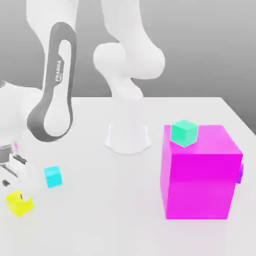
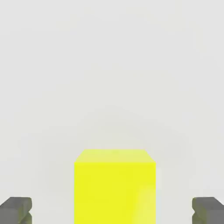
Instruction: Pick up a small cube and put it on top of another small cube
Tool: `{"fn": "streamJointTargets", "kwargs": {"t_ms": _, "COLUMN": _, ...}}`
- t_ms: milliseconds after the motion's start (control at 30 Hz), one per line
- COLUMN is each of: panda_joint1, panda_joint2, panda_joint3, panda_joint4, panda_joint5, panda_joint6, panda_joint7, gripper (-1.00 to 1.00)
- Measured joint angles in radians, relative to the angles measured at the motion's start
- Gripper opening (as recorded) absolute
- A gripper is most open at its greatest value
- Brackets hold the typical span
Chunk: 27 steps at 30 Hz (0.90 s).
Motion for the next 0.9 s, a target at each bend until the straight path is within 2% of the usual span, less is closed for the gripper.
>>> {"fn": "streamJointTargets", "kwargs": {"t_ms": 33, "panda_joint1": -0.011, "panda_joint2": 0.020, "panda_joint3": 0.013, "panda_joint4": 0.004, "panda_joint5": 0.009, "panda_joint6": 0.016, "panda_joint7": -0.007, "gripper": -1.00}}
{"fn": "streamJointTargets", "kwargs": {"t_ms": 267, "panda_joint1": -0.011, "panda_joint2": 0.017, "panda_joint3": 0.013, "panda_joint4": 0.003, "panda_joint5": 0.005, "panda_joint6": 0.013, "panda_joint7": -0.003, "gripper": -1.00}}
{"fn": "streamJointTargets", "kwargs": {"t_ms": 433, "panda_joint1": 0.041, "panda_joint2": -0.142, "panda_joint3": -0.060, "panda_joint4": -0.032, "panda_joint5": -0.089, "panda_joint6": -0.108, "panda_joint7": 0.068, "gripper": -1.00}}
{"fn": "streamJointTargets", "kwargs": {"t_ms": 667, "panda_joint1": 0.017, "panda_joint2": -0.402, "panda_joint3": -0.115, "panda_joint4": -0.238, "panda_joint5": -0.239, "panda_joint6": -0.152, "panda_joint7": 0.142, "gripper": -1.00}}
{"fn": "streamJointTargets", "kwargs": {"t_ms": 833, "panda_joint1": -0.053, "panda_joint2": -0.589, "panda_joint3": -0.105, "panda_joint4": -0.397, "panda_joint5": -0.363, "panda_joint6": -0.176, "panda_joint7": 0.200, "gripper": -1.00}}
{"fn": "streamJointTargets", "kwargs": {"t_ms": 900, "panda_joint1": -0.065, "panda_joint2": -0.594, "panda_joint3": -0.106, "panda_joint4": -0.429, "panda_joint5": -0.379, "panda_joint6": -0.149, "panda_joint7": 0.205, "gripper": -1.00}}
